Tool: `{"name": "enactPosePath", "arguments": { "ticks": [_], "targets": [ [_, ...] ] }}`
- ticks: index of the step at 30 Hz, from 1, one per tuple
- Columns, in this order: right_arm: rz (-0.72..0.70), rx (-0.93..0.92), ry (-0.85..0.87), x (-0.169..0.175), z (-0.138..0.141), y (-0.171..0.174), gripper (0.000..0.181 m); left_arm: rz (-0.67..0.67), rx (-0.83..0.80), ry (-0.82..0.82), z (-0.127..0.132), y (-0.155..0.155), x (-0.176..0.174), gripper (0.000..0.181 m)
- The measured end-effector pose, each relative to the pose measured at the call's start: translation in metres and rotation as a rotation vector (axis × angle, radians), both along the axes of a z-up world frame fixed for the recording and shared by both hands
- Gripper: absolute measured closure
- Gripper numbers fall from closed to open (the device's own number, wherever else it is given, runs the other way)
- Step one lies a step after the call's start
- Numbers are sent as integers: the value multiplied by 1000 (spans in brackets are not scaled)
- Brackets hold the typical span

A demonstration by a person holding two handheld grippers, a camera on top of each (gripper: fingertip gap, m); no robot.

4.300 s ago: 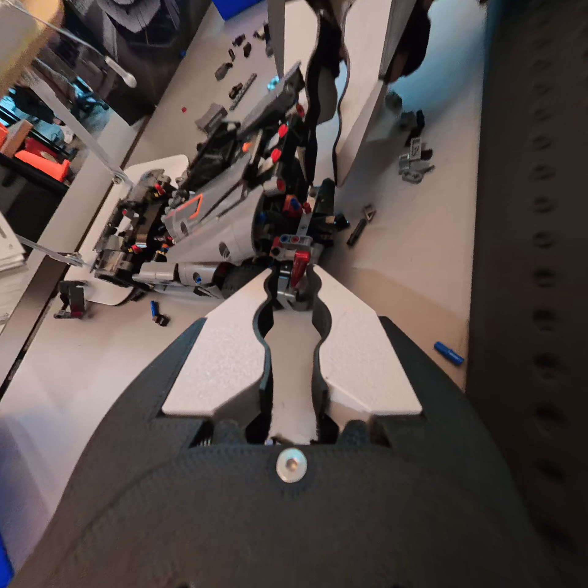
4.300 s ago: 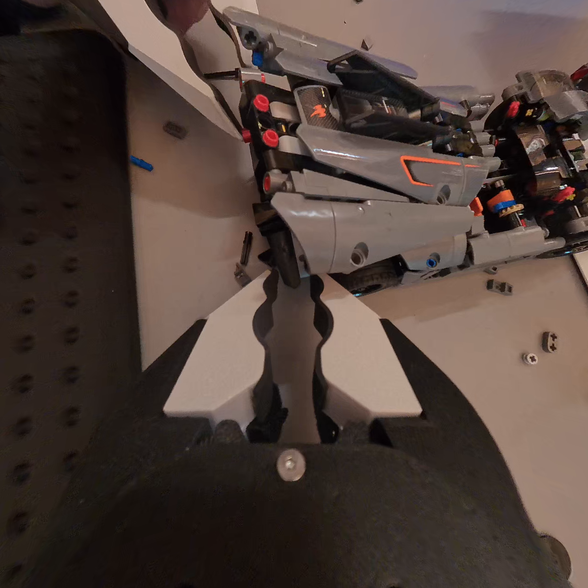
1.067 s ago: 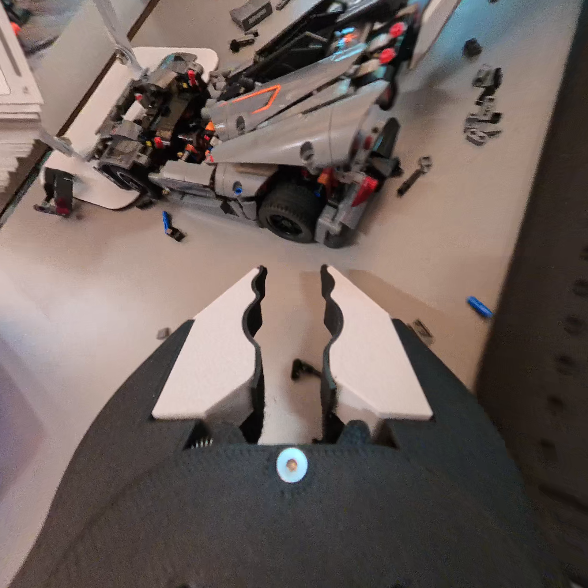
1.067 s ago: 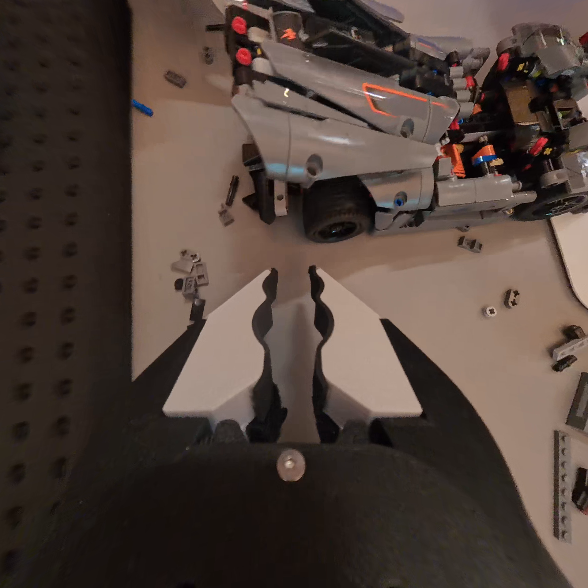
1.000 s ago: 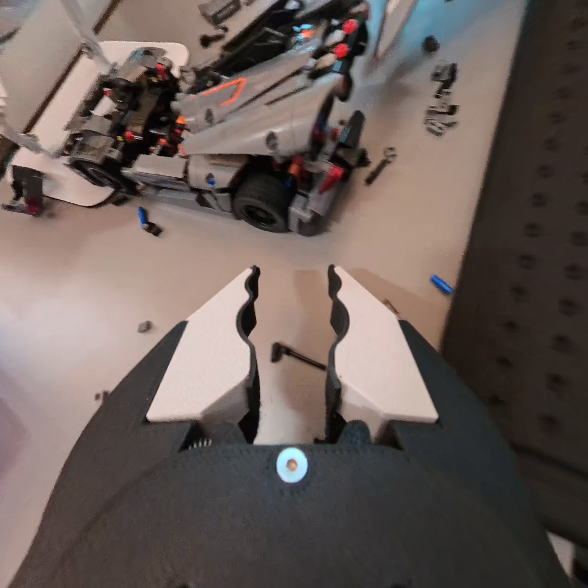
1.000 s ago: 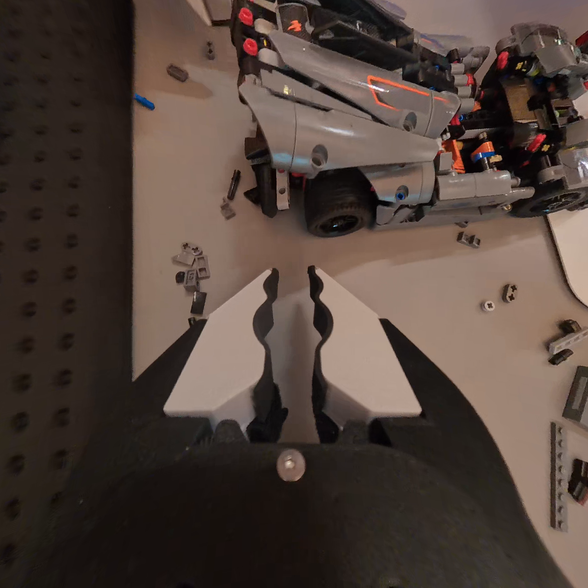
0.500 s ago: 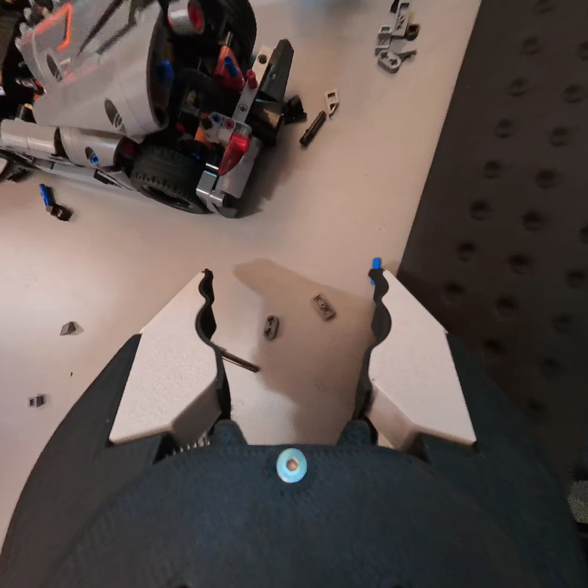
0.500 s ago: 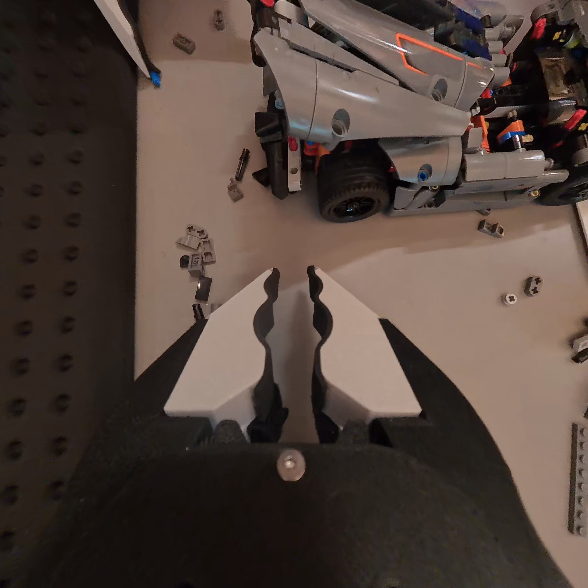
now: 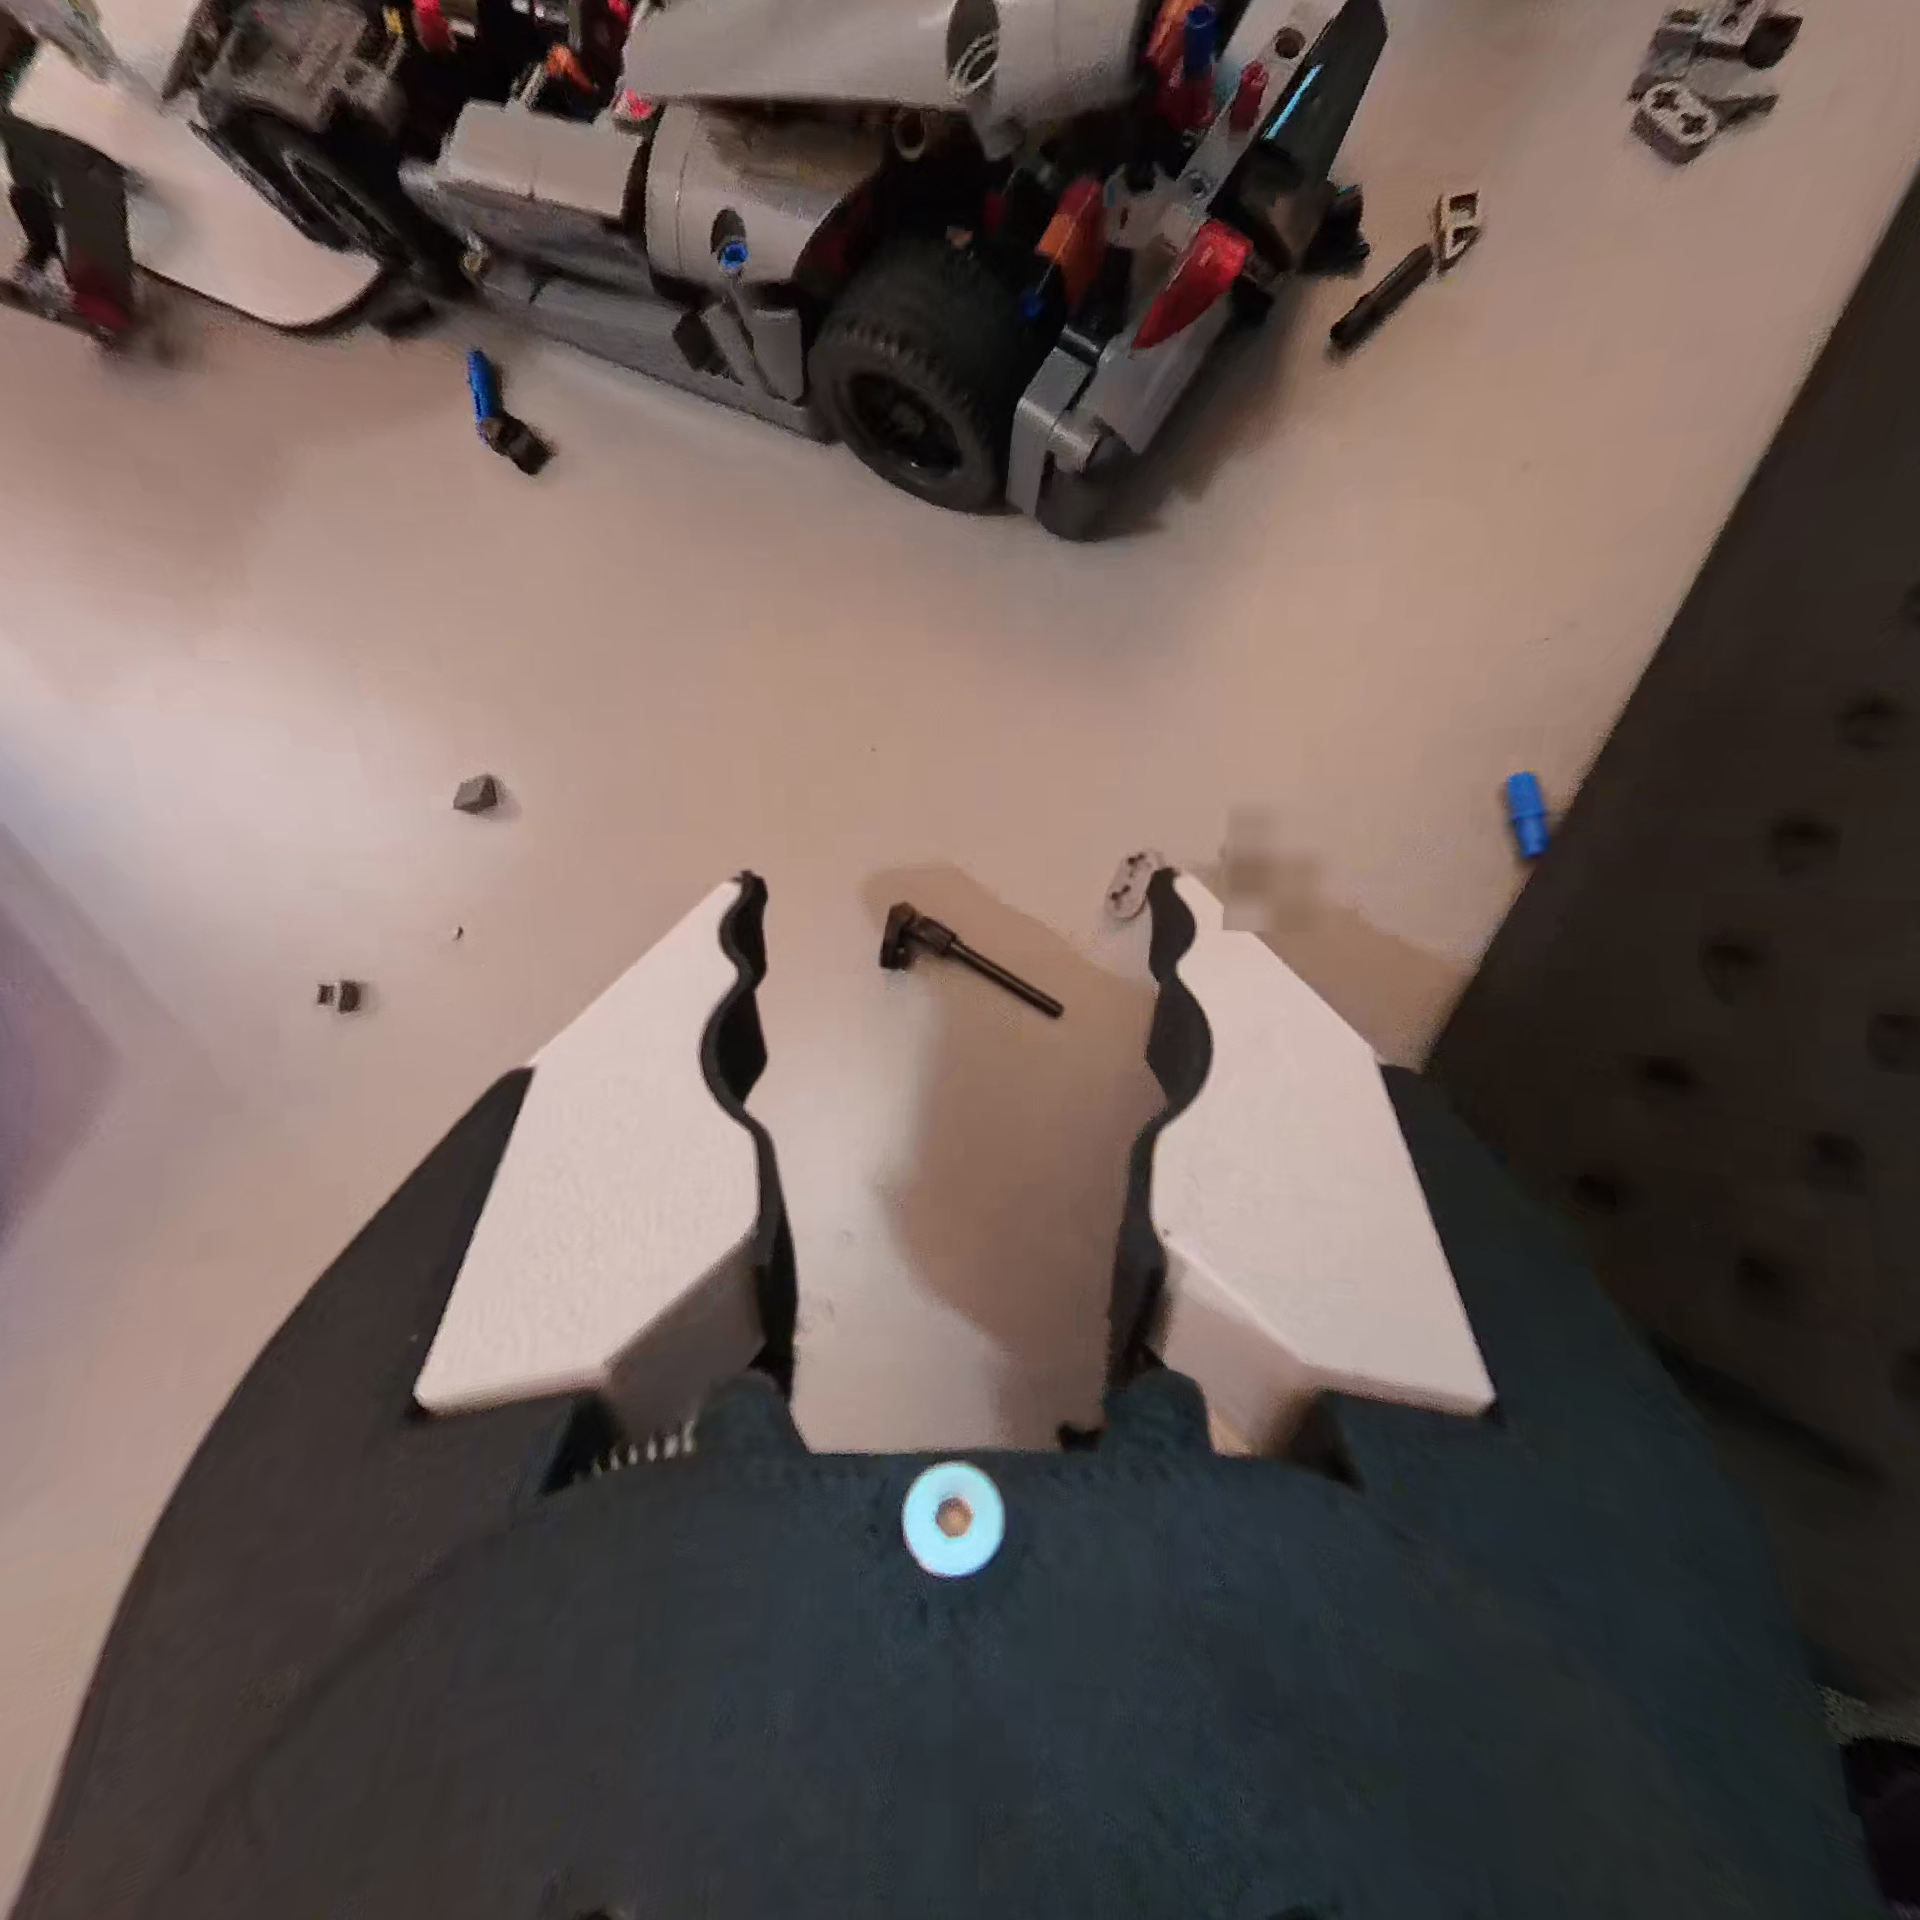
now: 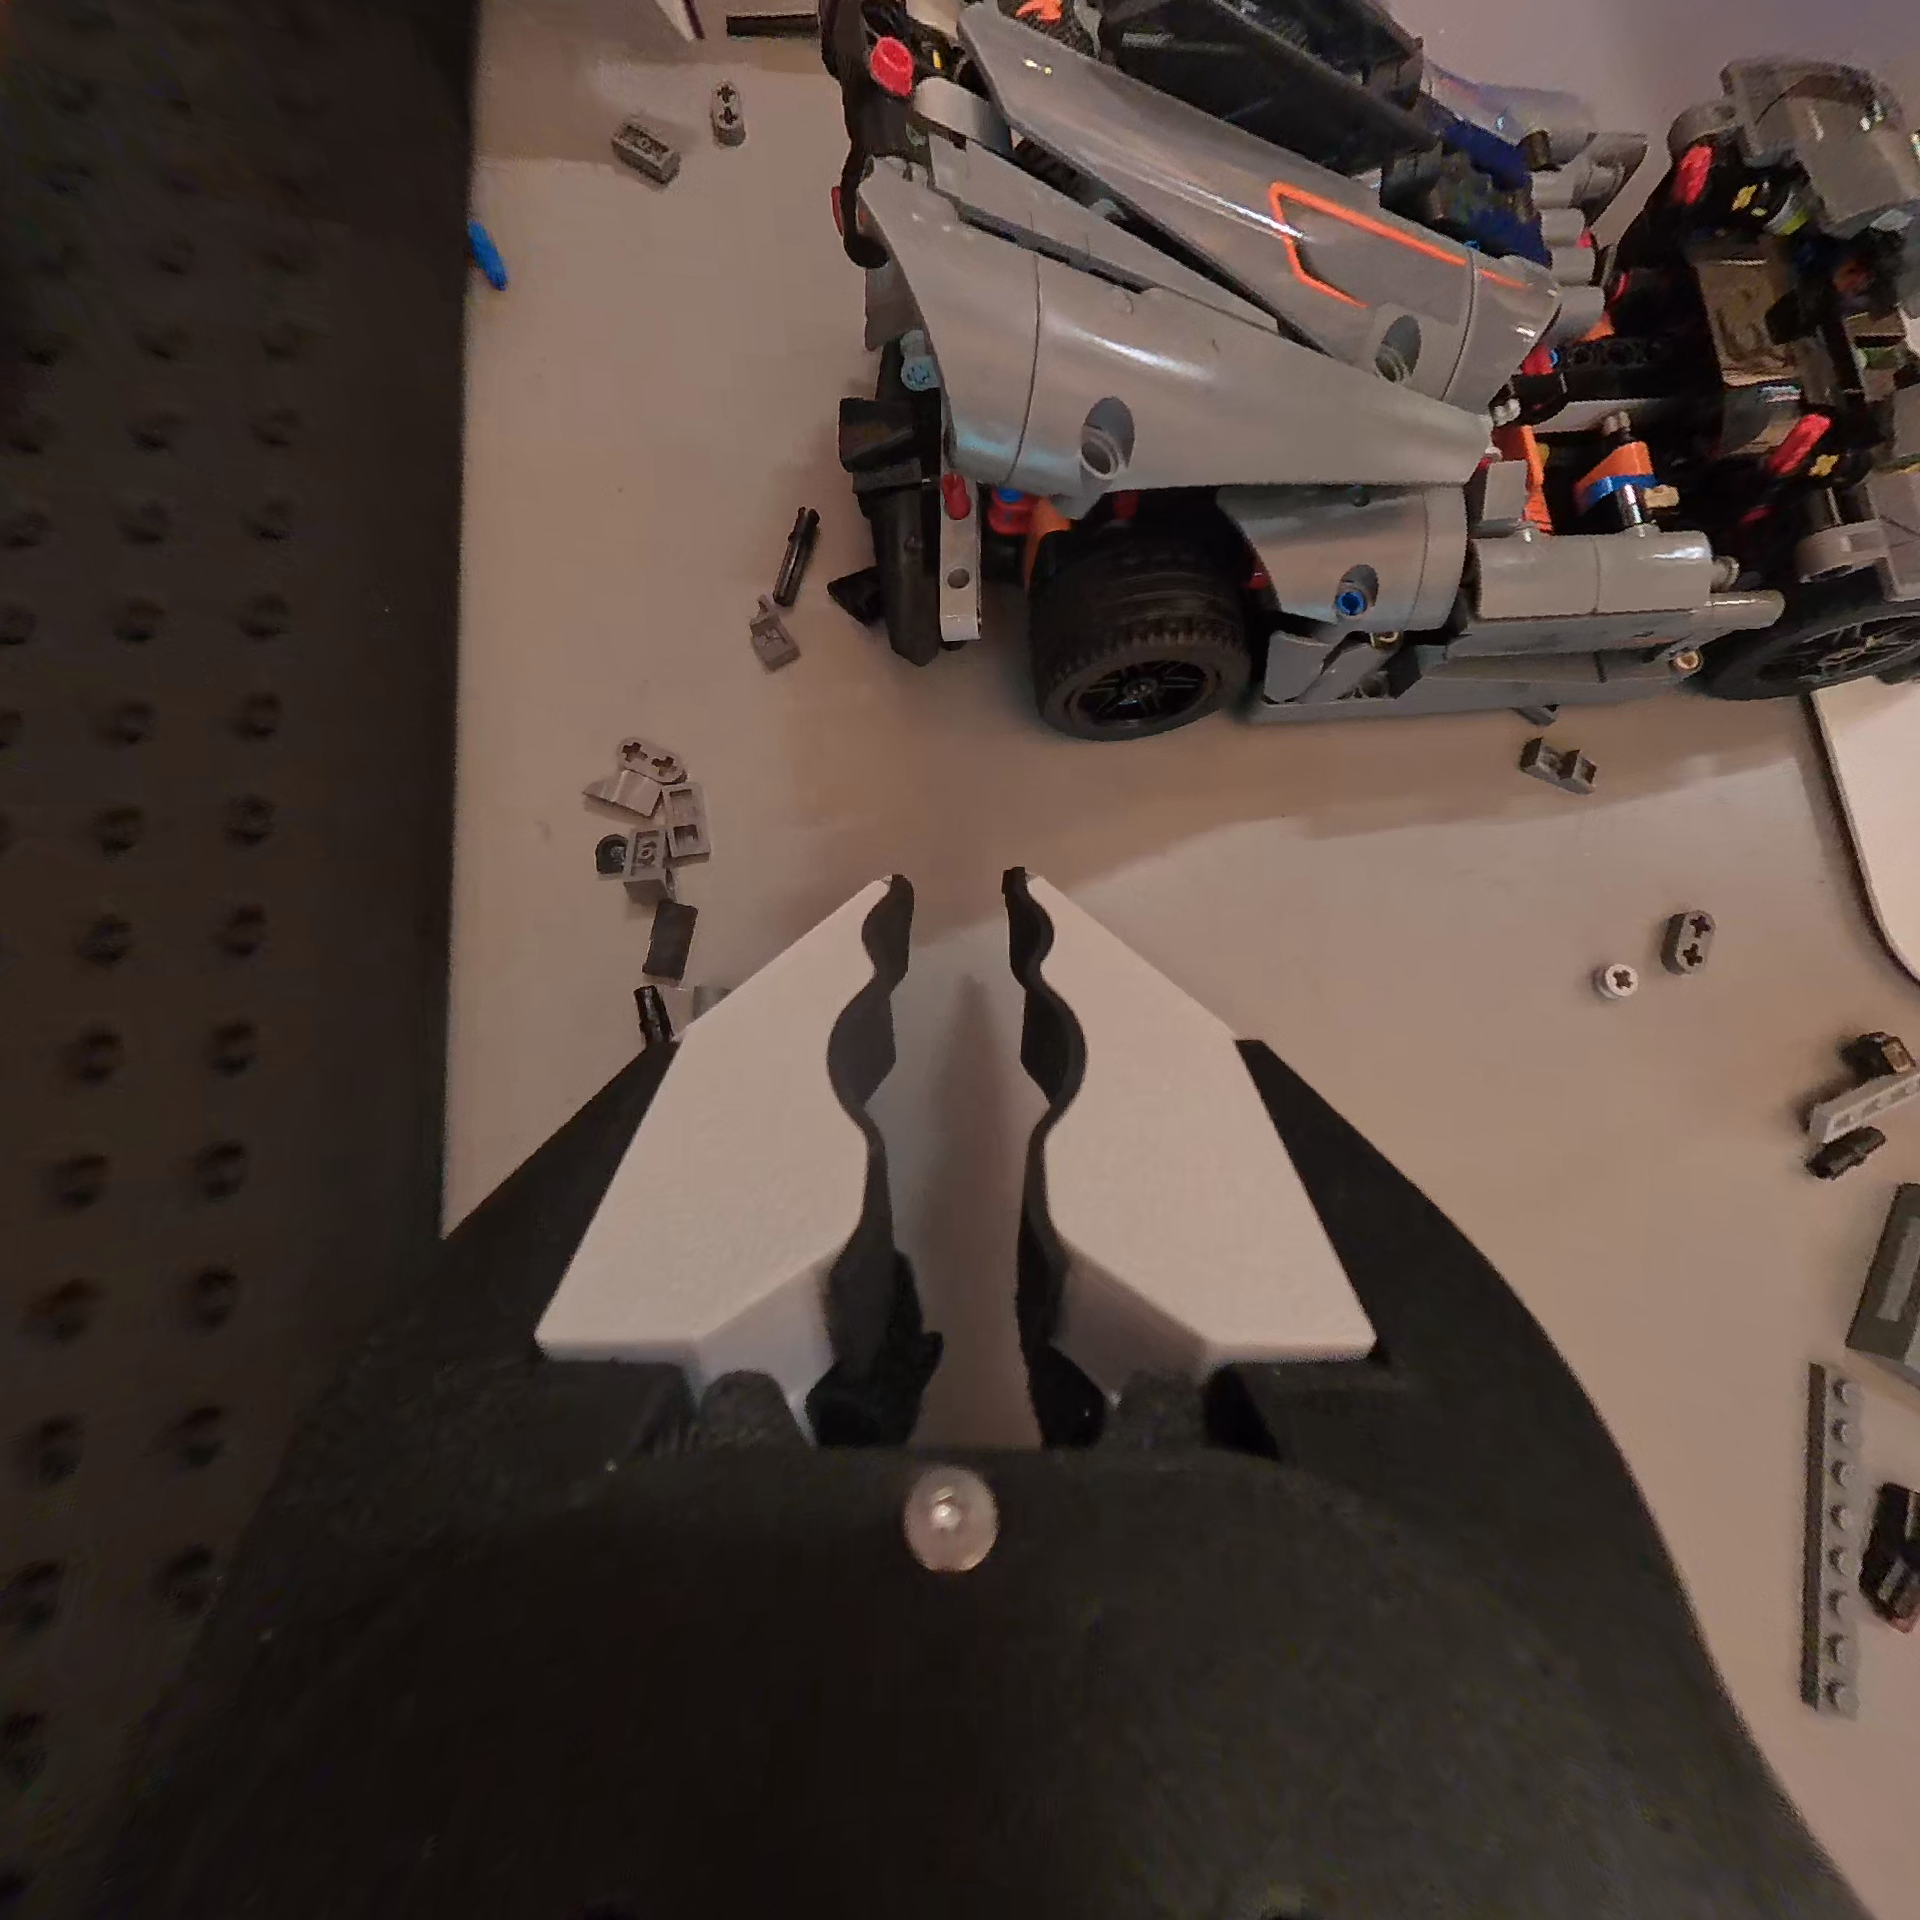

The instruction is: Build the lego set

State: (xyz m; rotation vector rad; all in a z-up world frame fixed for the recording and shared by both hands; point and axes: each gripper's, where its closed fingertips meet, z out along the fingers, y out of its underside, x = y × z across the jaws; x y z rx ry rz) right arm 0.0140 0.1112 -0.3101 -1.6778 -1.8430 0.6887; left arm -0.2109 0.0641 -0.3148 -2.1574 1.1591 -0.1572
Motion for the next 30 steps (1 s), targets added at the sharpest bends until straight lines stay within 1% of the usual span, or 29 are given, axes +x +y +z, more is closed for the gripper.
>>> {"name": "enactPosePath", "arguments": {
  "ticks": [3, 5, 8, 10, 12, 14, 16, 17, 19, 20, 21, 24, 27, 30],
  "targets": [
    [-11, 2, 7, 0, 2, 2, 165, 51, -13, 32, -10, 7, -14, 113],
    [-21, -2, 22, -2, 4, 3, 165, 42, -6, 2, -8, 9, -9, 114],
    [-59, 2, 77, -11, 15, 7, 163, -4, 91, 0, 12, 17, 11, 118],
    [-59, 21, 160, -24, 33, 5, 162, -54, 158, -10, 29, 22, 31, 119],
    [-85, 78, 197, -35, 43, 9, 146, -94, 221, 1, 42, 31, 49, 119],
    [-102, 171, 186, -42, 45, 17, 138, -131, 274, 31, 49, 40, 64, 121],
    [-100, 237, 145, -44, 40, 22, 140, -166, 317, 97, 49, 48, 73, 129],
    [-94, 262, 139, -45, 40, 23, 143, -162, 352, 131, 51, 54, 74, 134],
    [-93, 291, 153, -48, 42, 25, 145, -187, 387, 137, 54, 58, 80, 146],
    [-95, 299, 162, -49, 45, 27, 148, -194, 395, 127, 56, 59, 83, 148],
    [-99, 305, 176, -49, 48, 28, 150, -195, 404, 120, 58, 60, 84, 149],
    [-103, 287, 209, -52, 56, 31, 151, -195, 408, 101, 61, 61, 85, 155],
    [-105, 267, 234, -54, 62, 32, 153, -175, 420, 68, 70, 64, 83, 158],
    [-107, 258, 246, -55, 66, 34, 154, -186, 408, 60, 72, 65, 86, 161]
  ]
}}
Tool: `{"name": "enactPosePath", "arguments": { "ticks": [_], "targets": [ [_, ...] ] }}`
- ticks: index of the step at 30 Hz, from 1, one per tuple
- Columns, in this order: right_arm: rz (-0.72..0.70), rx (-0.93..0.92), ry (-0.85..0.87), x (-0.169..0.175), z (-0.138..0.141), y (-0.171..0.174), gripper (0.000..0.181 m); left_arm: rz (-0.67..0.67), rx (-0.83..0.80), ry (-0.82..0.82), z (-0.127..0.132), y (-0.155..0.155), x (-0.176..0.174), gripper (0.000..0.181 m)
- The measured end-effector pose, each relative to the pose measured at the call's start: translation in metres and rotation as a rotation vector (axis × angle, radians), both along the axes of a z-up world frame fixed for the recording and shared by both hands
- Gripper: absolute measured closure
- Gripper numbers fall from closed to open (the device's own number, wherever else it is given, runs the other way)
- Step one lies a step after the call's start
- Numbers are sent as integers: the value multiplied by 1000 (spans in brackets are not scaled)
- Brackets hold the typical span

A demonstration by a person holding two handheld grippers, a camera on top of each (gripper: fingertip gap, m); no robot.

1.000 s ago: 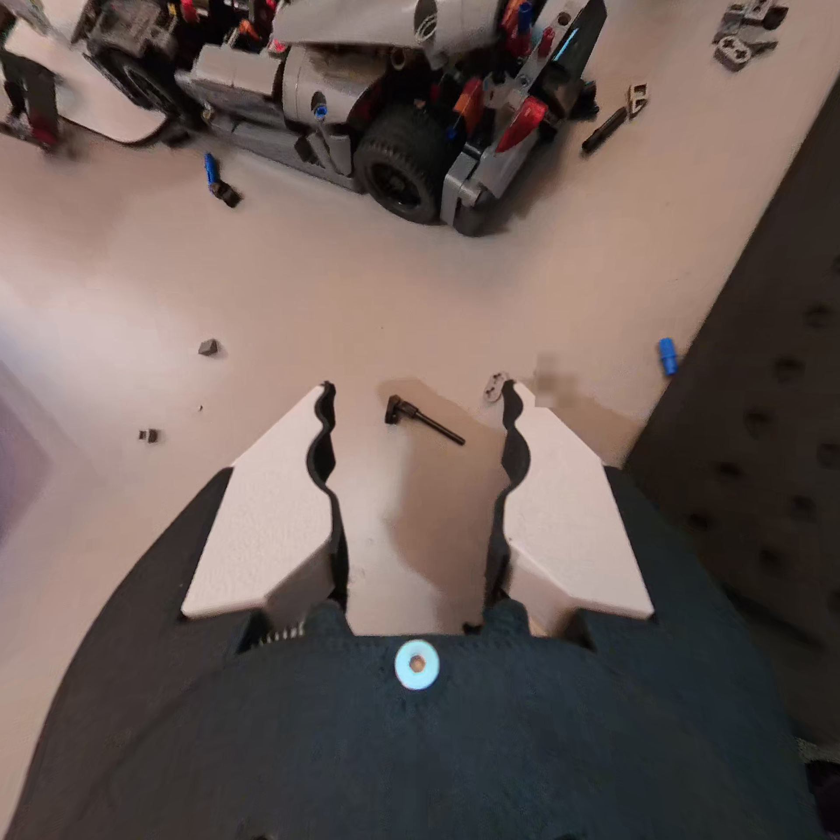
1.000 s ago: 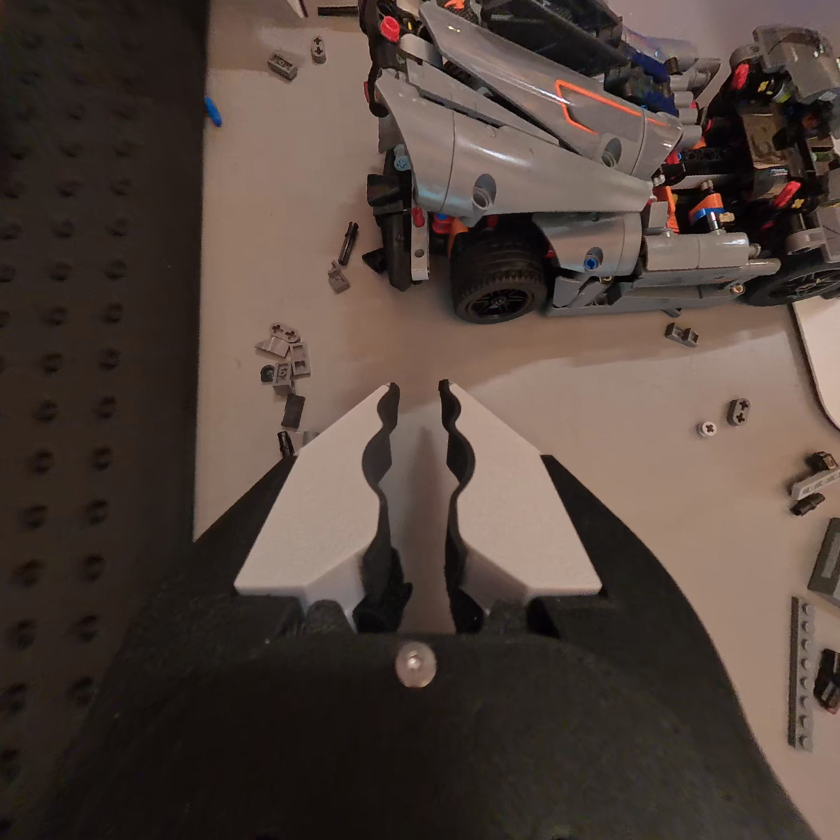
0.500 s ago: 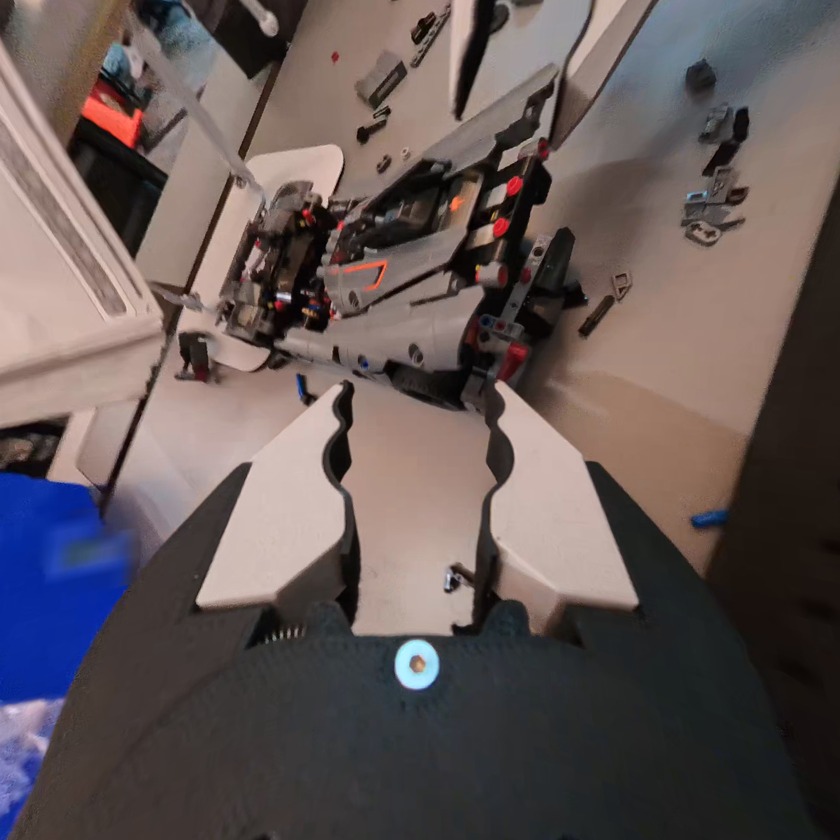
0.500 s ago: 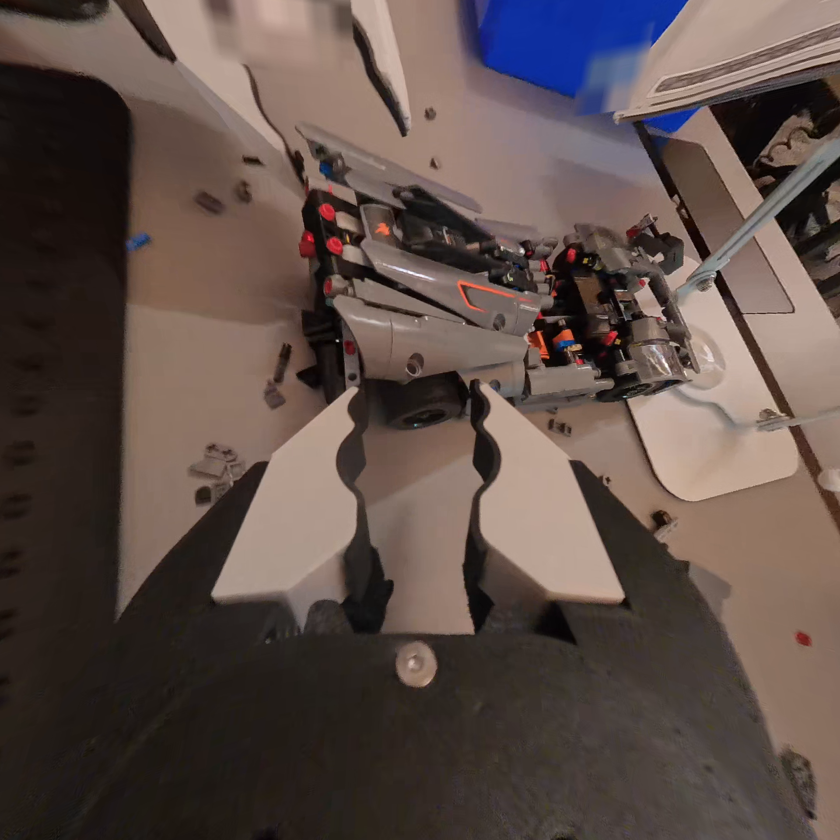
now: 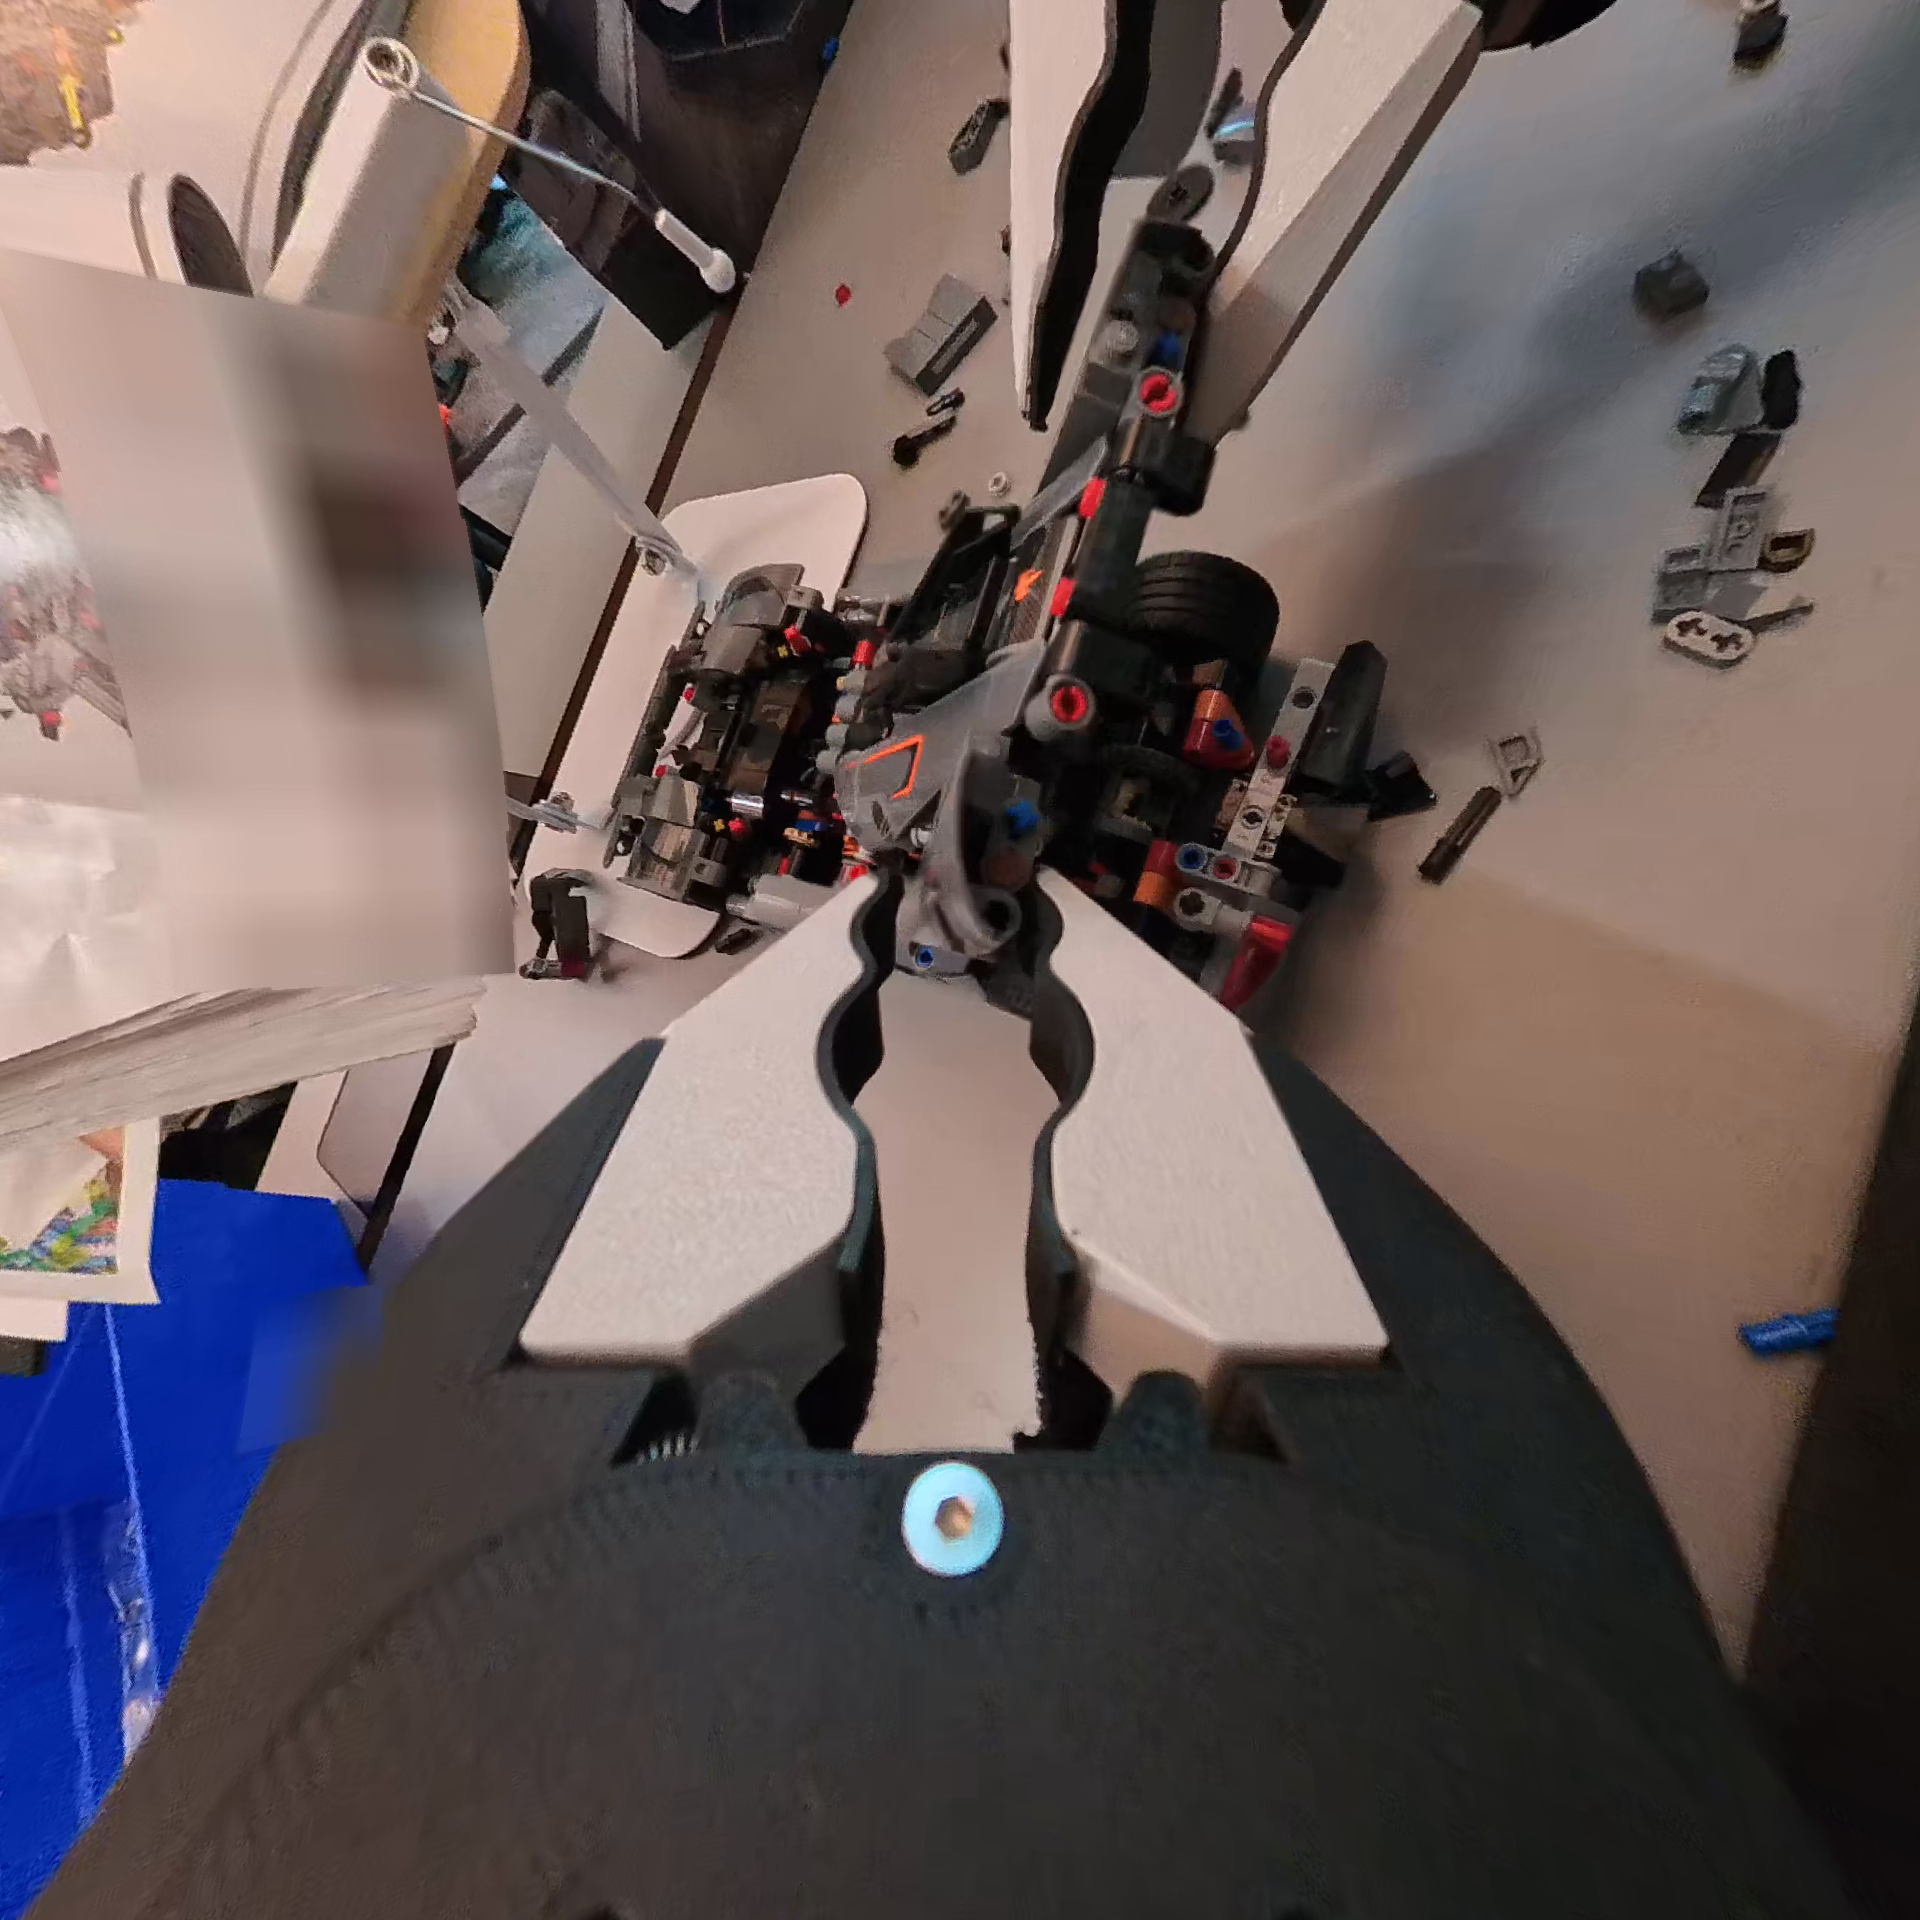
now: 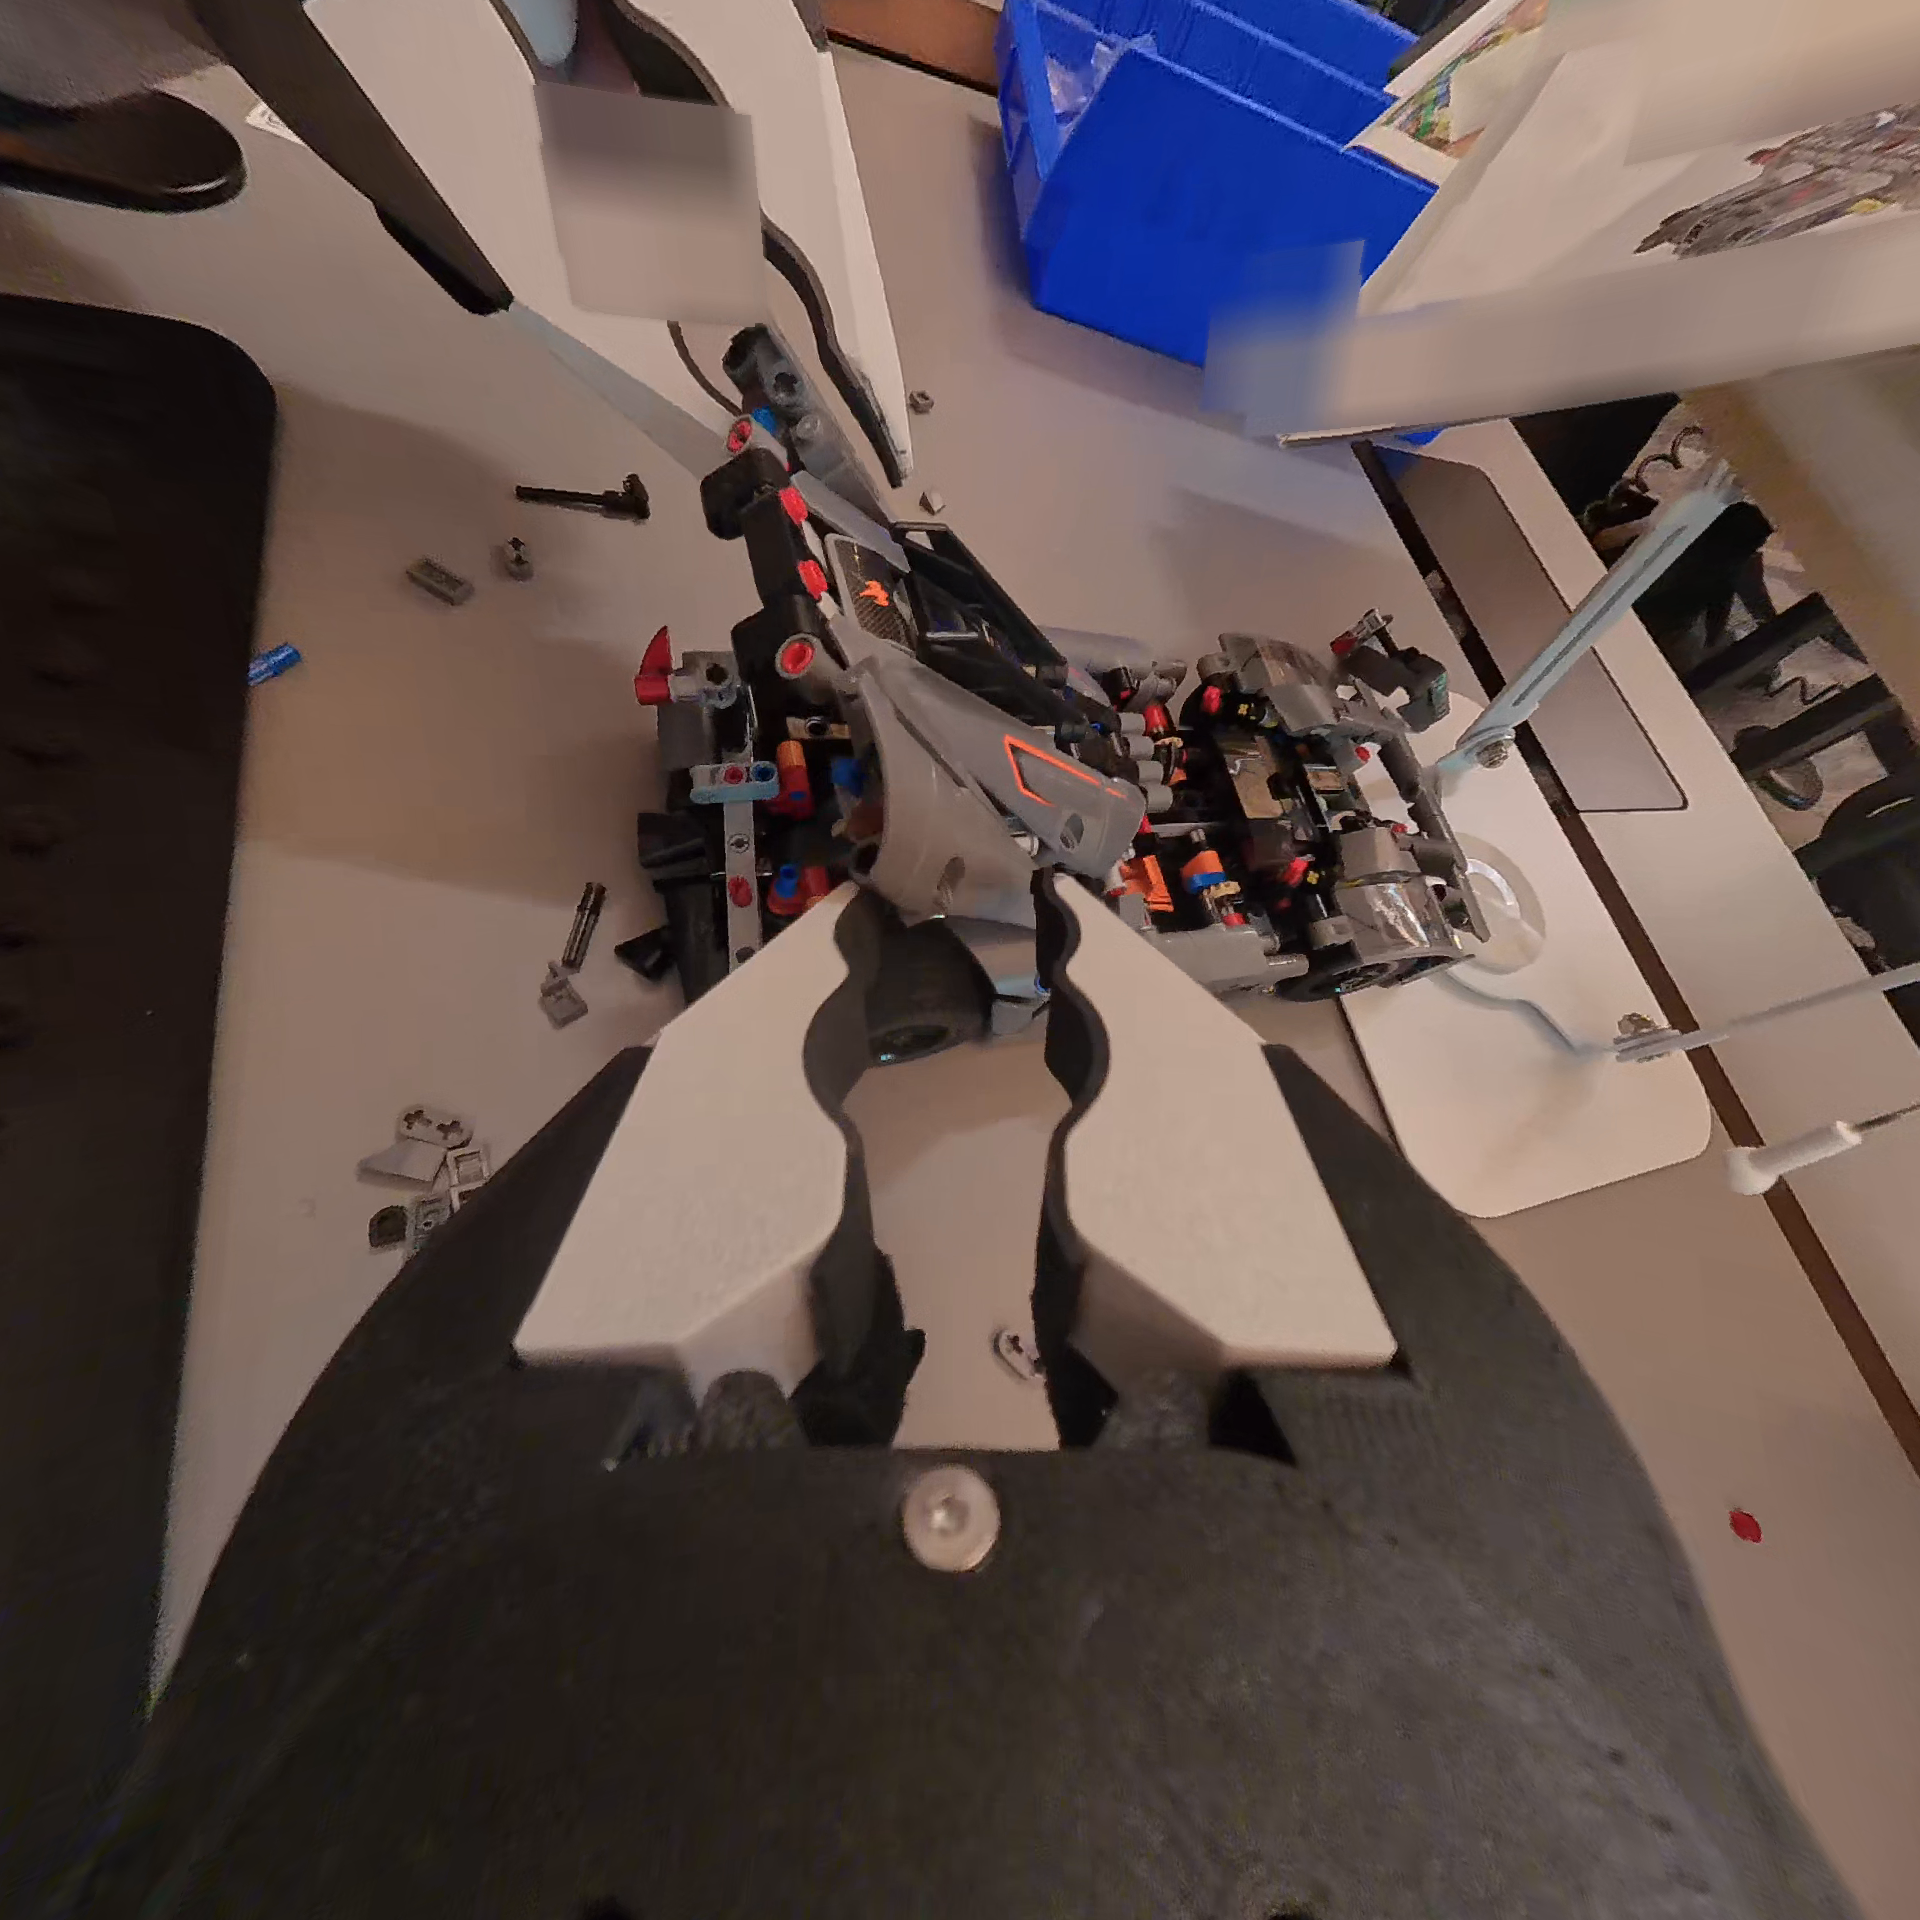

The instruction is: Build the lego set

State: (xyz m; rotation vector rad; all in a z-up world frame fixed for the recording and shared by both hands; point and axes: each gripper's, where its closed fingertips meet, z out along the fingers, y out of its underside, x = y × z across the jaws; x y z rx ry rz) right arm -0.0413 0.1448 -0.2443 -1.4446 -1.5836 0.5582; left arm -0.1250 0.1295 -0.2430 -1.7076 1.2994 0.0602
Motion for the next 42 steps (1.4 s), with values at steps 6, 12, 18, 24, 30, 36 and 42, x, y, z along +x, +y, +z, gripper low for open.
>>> {"name": "enactPosePath", "arguments": {
  "ticks": [6, 12, 18, 24, 30, 36, 42],
  "targets": [
    [-21, -21, 40, -1, 10, 6, 157, -4, 2, -25, 7, 6, 3, 165],
    [-47, -64, 72, -2, 17, 13, 159, 5, -10, -68, 17, 12, 3, 167],
    [-77, -95, 103, -2, 21, 19, 160, 16, -18, -86, 21, 17, 3, 167],
    [-50, -126, 106, -2, 20, 17, 157, 12, -48, -103, 18, 16, 4, 165],
    [3, -113, 46, -2, 8, 6, 162, -14, -85, -122, 7, 9, 4, 165],
    [-2, -108, 11, -2, -2, 7, 165, 1, -70, -80, -1, 11, 2, 166],
    [-21, -42, 6, -2, -1, 11, 169, 35, 0, 9, -10, 19, -2, 173]
  ]
}}
